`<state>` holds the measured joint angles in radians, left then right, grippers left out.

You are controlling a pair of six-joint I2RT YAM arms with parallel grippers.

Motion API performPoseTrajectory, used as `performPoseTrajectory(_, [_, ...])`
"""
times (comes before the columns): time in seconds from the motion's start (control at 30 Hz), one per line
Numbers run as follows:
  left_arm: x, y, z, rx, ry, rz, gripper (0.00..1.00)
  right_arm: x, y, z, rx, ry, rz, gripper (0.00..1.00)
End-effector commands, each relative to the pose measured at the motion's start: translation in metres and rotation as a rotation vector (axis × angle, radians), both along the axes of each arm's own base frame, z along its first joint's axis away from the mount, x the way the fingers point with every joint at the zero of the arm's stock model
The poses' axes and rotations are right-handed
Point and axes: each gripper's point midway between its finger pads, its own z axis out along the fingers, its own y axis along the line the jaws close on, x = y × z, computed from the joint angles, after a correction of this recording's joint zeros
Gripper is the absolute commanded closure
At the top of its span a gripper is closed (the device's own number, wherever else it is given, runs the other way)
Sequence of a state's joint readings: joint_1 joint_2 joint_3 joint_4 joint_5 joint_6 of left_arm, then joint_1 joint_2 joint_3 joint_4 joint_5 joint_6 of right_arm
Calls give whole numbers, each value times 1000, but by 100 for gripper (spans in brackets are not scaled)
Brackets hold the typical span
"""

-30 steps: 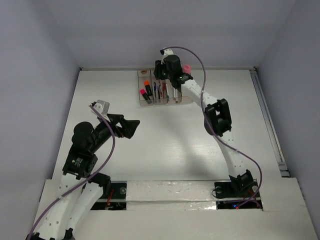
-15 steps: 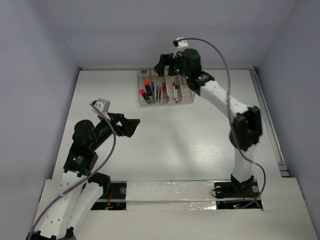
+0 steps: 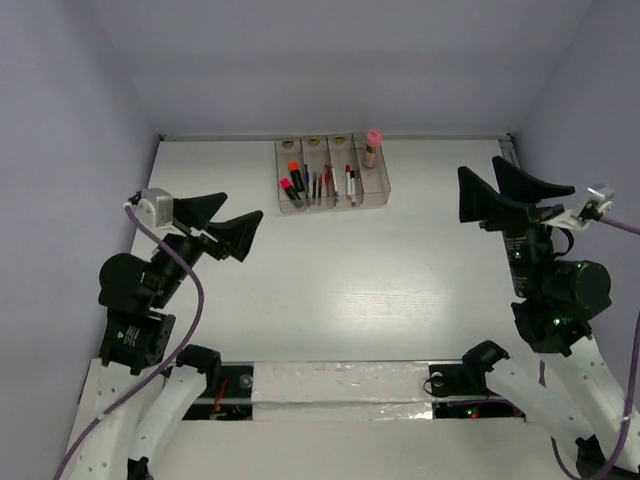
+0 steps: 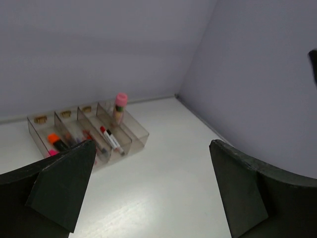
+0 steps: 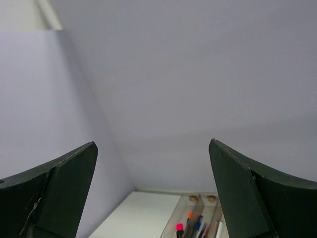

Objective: Sort the stationery into containers
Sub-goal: Reset both arms

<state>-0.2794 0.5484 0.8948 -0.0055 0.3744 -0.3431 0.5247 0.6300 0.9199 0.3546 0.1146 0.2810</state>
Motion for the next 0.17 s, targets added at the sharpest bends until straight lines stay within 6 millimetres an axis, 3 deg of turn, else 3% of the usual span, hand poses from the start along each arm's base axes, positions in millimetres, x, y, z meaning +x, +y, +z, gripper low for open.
performPoseTrajectory(0.0, [-11, 10, 36, -62, -107, 36, 1, 30, -17, -59, 44, 187, -130, 0])
performPoseTrajectory(0.13, [-3, 1, 12, -73, -32, -3, 1, 36, -11, -83, 7, 270, -118, 0])
